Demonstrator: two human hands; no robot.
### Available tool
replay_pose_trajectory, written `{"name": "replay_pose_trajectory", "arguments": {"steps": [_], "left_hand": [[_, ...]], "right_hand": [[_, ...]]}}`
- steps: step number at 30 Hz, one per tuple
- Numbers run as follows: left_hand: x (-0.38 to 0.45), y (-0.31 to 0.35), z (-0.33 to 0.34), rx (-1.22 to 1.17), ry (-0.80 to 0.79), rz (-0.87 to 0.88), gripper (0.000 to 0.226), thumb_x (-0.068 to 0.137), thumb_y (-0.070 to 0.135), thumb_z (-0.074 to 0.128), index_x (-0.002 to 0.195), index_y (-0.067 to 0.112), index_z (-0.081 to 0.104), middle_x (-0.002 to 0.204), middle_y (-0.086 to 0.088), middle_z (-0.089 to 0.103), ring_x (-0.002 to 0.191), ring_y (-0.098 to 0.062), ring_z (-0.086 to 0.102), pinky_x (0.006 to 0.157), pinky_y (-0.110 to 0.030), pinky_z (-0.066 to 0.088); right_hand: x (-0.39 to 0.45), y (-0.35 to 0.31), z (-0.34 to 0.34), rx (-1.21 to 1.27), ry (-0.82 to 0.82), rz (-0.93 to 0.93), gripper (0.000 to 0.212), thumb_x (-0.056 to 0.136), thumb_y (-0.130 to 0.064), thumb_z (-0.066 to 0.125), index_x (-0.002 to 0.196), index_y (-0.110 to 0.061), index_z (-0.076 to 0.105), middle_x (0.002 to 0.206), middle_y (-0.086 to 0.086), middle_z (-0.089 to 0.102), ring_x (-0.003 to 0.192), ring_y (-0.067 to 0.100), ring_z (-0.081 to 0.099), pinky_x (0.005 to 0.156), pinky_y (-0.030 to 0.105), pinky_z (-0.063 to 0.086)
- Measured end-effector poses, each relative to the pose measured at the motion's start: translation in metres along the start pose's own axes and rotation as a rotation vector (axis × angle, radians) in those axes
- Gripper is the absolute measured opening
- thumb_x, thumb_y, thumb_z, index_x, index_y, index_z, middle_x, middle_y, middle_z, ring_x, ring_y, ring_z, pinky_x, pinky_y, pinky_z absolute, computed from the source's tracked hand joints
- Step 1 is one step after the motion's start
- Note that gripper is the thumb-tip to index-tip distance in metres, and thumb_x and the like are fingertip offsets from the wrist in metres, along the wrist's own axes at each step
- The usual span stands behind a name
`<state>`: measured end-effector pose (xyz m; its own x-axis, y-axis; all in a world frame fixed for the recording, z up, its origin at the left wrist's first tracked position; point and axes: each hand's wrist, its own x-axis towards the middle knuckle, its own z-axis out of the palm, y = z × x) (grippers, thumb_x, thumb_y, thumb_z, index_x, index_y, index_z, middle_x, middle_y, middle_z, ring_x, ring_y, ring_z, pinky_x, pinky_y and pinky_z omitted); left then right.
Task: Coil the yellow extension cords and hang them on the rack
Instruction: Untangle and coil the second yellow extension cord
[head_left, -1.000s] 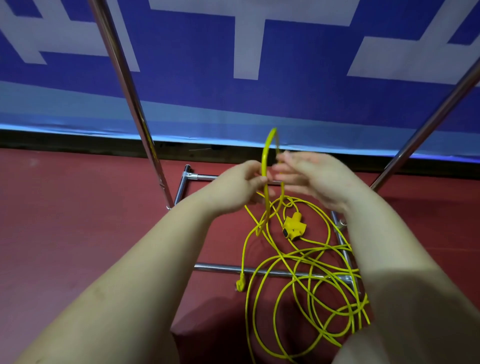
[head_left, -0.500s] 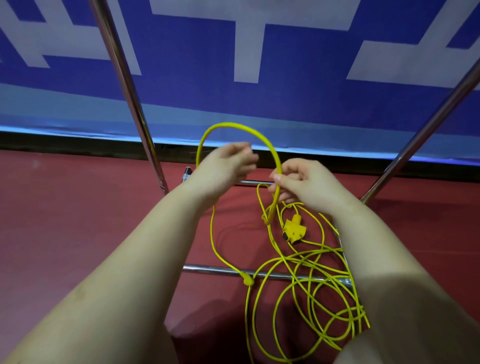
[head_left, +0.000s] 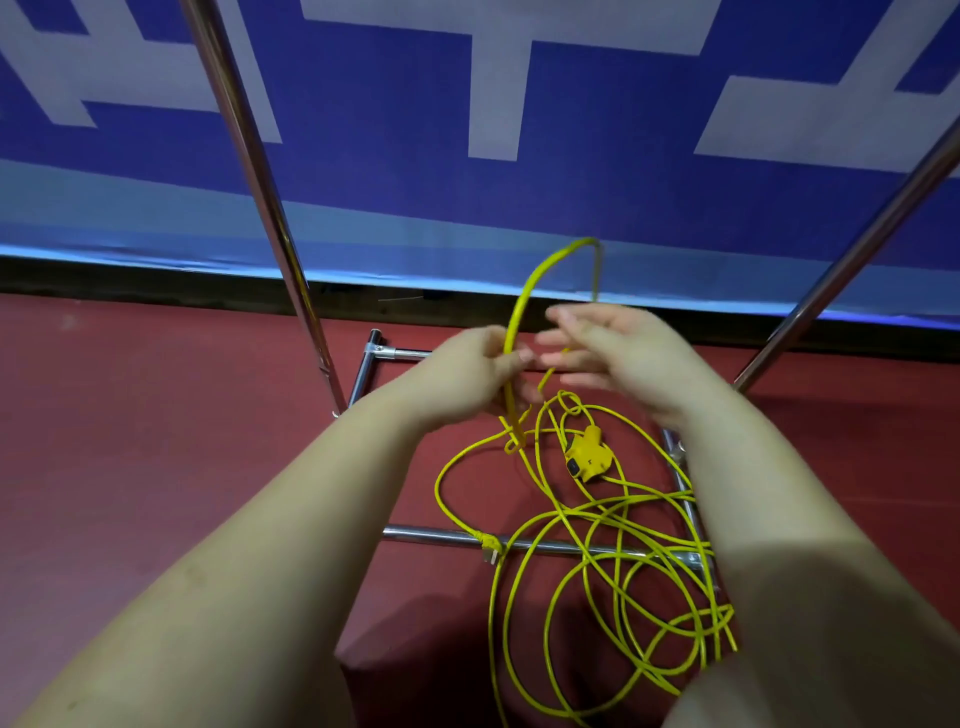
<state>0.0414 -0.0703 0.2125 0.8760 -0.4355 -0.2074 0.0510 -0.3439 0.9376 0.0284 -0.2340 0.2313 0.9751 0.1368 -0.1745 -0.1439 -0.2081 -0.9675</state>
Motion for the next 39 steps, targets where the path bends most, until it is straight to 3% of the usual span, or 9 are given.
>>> {"name": "replay_pose_trajectory", "arguments": {"steps": [7, 13, 16, 20, 24, 30, 34, 37, 39], "left_hand": [[0.0, 0.015, -0.01, -0.415, 0.229, 0.029, 0.02, 0.103, 0.02, 0.036, 0.09, 0.012, 0.049, 0.054, -0.001, 0.066, 0.051, -0.015, 0.066, 0.054, -0.027, 0.058], [0.002, 0.018, -0.017, -0.601, 0.234, 0.072, 0.019, 0.101, 0.03, 0.04, 0.102, 0.015, 0.052, 0.078, -0.004, 0.072, 0.072, -0.015, 0.071, 0.067, -0.025, 0.058], [0.0, 0.014, -0.015, -0.446, 0.078, 0.033, 0.021, 0.099, 0.032, 0.043, 0.108, 0.017, 0.056, 0.101, -0.005, 0.07, 0.092, -0.017, 0.068, 0.092, -0.033, 0.05], [-0.007, 0.002, -0.005, 0.114, -0.202, -0.038, 0.029, 0.092, 0.045, 0.051, 0.107, 0.024, 0.064, 0.114, 0.004, 0.067, 0.11, -0.009, 0.059, 0.103, -0.031, 0.043], [-0.006, -0.002, 0.006, 0.285, -0.206, -0.007, 0.041, 0.084, 0.054, 0.057, 0.104, 0.02, 0.066, 0.111, -0.01, 0.068, 0.107, -0.028, 0.061, 0.1, -0.047, 0.044], [0.0, 0.01, 0.001, -0.033, 0.098, 0.136, 0.024, 0.102, 0.017, 0.037, 0.083, 0.017, 0.051, 0.074, -0.002, 0.066, 0.06, -0.015, 0.062, 0.069, -0.03, 0.052], [0.001, 0.018, -0.012, -0.379, 0.238, 0.108, 0.025, 0.104, 0.021, 0.033, 0.086, 0.014, 0.048, 0.059, 0.002, 0.069, 0.046, -0.009, 0.061, 0.054, -0.022, 0.054], [0.002, 0.019, -0.02, -0.564, 0.317, 0.063, 0.023, 0.104, 0.023, 0.033, 0.088, 0.014, 0.048, 0.06, 0.003, 0.069, 0.047, -0.007, 0.063, 0.051, -0.019, 0.054], [0.004, 0.019, -0.023, -0.645, 0.345, 0.049, 0.021, 0.103, 0.025, 0.035, 0.093, 0.015, 0.05, 0.07, 0.0, 0.071, 0.054, -0.009, 0.066, 0.058, -0.021, 0.056]], "right_hand": [[-0.006, 0.015, 0.009, -0.598, -0.283, 0.014, 0.015, 0.08, -0.029, 0.072, 0.082, -0.036, 0.059, 0.069, -0.021, 0.056, 0.062, -0.015, 0.052, 0.063, 0.007, 0.038], [0.0, 0.012, 0.012, -0.547, -0.107, -0.133, 0.013, 0.091, -0.022, 0.06, 0.088, -0.009, 0.062, 0.071, -0.007, 0.067, 0.06, 0.004, 0.054, 0.064, 0.026, 0.044], [0.001, 0.006, 0.01, -0.318, -0.027, -0.123, 0.01, 0.093, -0.015, 0.056, 0.084, -0.012, 0.059, 0.075, 0.003, 0.07, 0.061, 0.014, 0.064, 0.067, 0.027, 0.054], [0.001, -0.005, 0.007, -0.021, 0.168, -0.08, 0.011, 0.095, -0.018, 0.052, 0.088, -0.012, 0.058, 0.076, 0.002, 0.069, 0.05, 0.007, 0.064, 0.05, 0.015, 0.05], [0.0, -0.011, 0.003, 0.16, 0.286, -0.06, 0.015, 0.096, -0.026, 0.05, 0.089, -0.015, 0.057, 0.075, -0.003, 0.07, 0.048, 0.005, 0.062, 0.049, 0.015, 0.049], [0.0, 0.004, -0.002, -0.123, 0.02, 0.005, 0.022, 0.086, -0.037, 0.06, 0.105, -0.026, 0.06, 0.106, -0.001, 0.068, 0.096, 0.007, 0.065, 0.085, 0.024, 0.049], [-0.005, 0.016, -0.003, -0.502, -0.299, 0.131, 0.042, 0.068, -0.056, 0.071, 0.098, -0.027, 0.069, 0.096, -0.009, 0.07, 0.093, 0.003, 0.063, 0.089, 0.024, 0.046], [-0.004, 0.019, -0.003, -0.673, -0.382, 0.127, 0.019, 0.084, -0.033, 0.067, 0.101, -0.024, 0.071, 0.085, -0.012, 0.068, 0.078, -0.004, 0.06, 0.08, 0.021, 0.045], [-0.002, 0.02, -0.003, -0.665, -0.315, 0.09, 0.011, 0.088, -0.028, 0.064, 0.092, -0.02, 0.07, 0.087, -0.002, 0.072, 0.077, 0.013, 0.063, 0.082, 0.04, 0.05]]}}
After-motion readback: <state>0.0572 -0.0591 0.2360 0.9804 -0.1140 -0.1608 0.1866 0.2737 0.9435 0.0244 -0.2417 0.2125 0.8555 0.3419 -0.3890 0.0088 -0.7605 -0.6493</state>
